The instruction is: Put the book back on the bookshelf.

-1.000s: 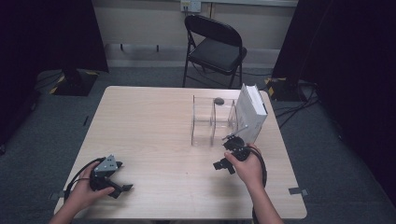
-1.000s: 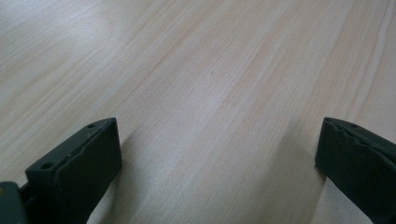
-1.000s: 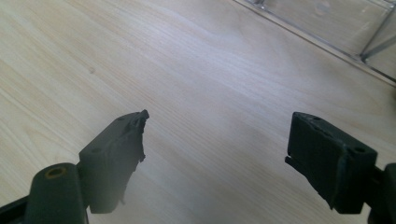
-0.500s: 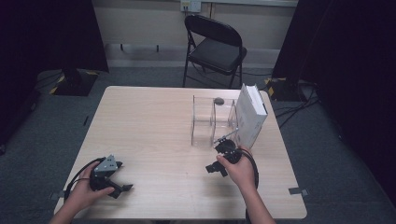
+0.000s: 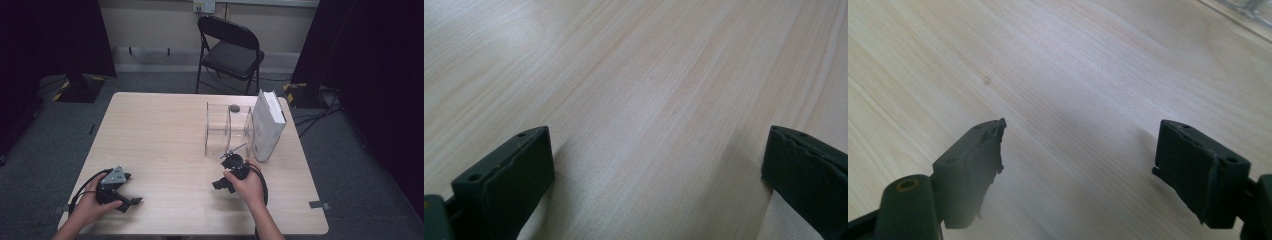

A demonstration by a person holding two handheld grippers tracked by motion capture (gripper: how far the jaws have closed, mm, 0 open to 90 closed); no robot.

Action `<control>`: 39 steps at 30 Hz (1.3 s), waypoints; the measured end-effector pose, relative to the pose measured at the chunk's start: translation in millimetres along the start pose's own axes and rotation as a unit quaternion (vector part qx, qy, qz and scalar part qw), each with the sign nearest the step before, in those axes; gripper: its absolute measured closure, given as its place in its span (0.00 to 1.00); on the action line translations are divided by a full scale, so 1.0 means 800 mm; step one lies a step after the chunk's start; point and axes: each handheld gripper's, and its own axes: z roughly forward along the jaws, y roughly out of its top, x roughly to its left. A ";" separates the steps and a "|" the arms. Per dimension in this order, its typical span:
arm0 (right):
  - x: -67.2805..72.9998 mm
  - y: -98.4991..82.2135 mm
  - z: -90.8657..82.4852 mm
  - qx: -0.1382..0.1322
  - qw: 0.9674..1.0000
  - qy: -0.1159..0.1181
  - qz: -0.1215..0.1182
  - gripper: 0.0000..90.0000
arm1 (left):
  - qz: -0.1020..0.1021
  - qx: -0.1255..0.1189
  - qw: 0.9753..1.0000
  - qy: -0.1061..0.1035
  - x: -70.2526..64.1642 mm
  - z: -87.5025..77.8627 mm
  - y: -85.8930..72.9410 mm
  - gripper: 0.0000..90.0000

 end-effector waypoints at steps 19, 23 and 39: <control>0.020 0.000 0.027 -0.012 0.999 -0.008 -0.040 0.16 | 0.000 0.000 1.000 0.000 0.000 0.000 0.000 0.00; 0.024 -0.001 0.030 -0.028 0.998 -0.018 -0.045 0.15 | 0.000 0.000 1.000 0.000 0.000 0.000 0.000 0.00; 0.033 -0.012 0.043 -0.083 0.991 -0.054 -0.092 0.11 | 0.002 0.000 1.000 0.000 0.000 0.000 0.000 0.00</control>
